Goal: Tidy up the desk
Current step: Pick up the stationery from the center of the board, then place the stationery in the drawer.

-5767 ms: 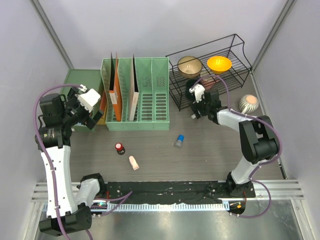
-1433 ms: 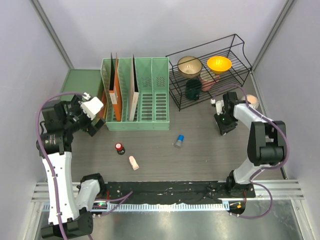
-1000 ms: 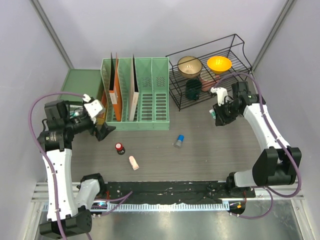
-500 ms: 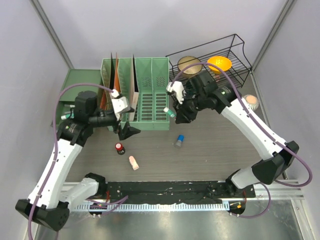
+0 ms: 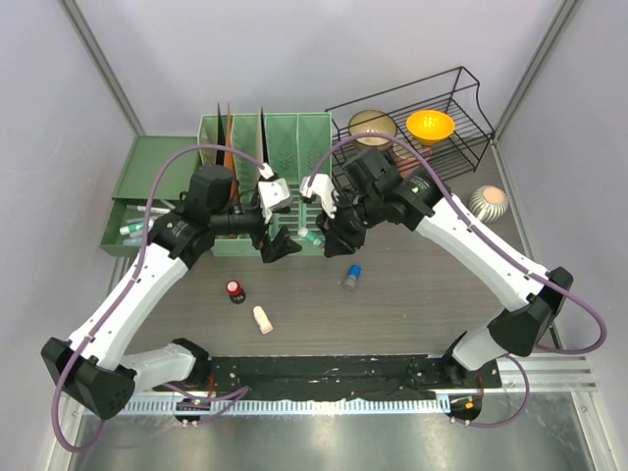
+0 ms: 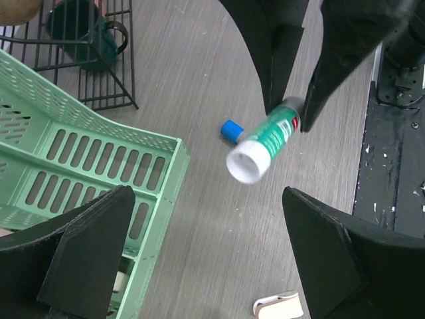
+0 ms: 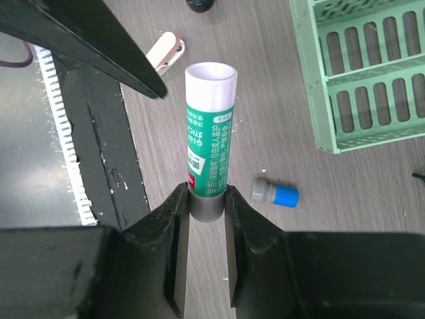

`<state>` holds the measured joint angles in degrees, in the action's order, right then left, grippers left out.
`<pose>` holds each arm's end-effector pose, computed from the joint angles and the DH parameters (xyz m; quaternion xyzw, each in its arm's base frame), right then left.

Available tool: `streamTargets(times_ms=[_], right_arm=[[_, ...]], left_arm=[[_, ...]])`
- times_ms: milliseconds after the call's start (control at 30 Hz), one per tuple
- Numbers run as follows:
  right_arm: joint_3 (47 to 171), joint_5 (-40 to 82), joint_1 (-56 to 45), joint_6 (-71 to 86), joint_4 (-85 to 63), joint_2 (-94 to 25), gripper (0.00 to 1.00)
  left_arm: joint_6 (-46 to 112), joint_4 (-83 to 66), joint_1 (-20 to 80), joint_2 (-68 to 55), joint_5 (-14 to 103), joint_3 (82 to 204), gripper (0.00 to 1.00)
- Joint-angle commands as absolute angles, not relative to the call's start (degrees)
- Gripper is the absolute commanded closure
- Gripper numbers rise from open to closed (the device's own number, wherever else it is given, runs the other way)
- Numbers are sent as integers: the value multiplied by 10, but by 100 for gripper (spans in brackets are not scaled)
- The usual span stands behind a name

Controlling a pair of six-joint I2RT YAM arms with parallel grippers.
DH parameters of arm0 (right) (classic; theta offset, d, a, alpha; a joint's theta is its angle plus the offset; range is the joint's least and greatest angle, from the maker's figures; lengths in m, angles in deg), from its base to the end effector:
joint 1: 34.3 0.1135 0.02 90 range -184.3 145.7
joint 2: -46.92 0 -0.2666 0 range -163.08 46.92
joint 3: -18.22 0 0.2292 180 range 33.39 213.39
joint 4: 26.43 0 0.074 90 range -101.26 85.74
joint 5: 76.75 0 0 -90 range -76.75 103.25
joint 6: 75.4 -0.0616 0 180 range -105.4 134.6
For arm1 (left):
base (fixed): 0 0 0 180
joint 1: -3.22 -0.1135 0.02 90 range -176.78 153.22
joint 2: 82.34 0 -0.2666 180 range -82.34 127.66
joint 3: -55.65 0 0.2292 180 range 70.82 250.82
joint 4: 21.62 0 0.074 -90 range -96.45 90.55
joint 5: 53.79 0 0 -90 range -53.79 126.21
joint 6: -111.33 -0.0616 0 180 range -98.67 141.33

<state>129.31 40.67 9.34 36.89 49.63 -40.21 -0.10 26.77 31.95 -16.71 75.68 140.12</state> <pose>0.1940 0.2242 0.3713 -0.5645 0.7290 0.2787 0.2685 0.1852 -0.1462 0.3704 0.4987 0.6646 -0.3213 0.4543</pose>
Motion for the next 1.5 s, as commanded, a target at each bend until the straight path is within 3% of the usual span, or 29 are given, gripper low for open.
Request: streamTargets(times_ms=[0,233,500,733,900,1000,1233,1367,1467], right_arm=[[1317,418,109,361,483,-397,82],[1319,423,115,362,472,-397,82],[1320,424,118,364,473,-401,82],[1323,423,120,364,473,-401,82],[1321,425,121,364,472,-405,82],[1321,424,122,364,472,-405,82],[1325,421,122,365,472,-406,82],[1325,420,122,365,472,-406,82],[1325,420,122,365,472,-405,82]], left_arm=[[-15,245,328,-168,784,1431,0],[-20,255,328,-165,885,1432,2],[-21,269,328,-149,917,1434,20],[-22,275,329,-141,923,1443,43],[-17,275,329,-137,934,1447,52],[-16,275,328,-134,936,1445,64],[-19,279,329,-137,940,1439,71],[-26,284,328,-146,940,1430,60],[-30,284,329,-151,940,1424,58]])
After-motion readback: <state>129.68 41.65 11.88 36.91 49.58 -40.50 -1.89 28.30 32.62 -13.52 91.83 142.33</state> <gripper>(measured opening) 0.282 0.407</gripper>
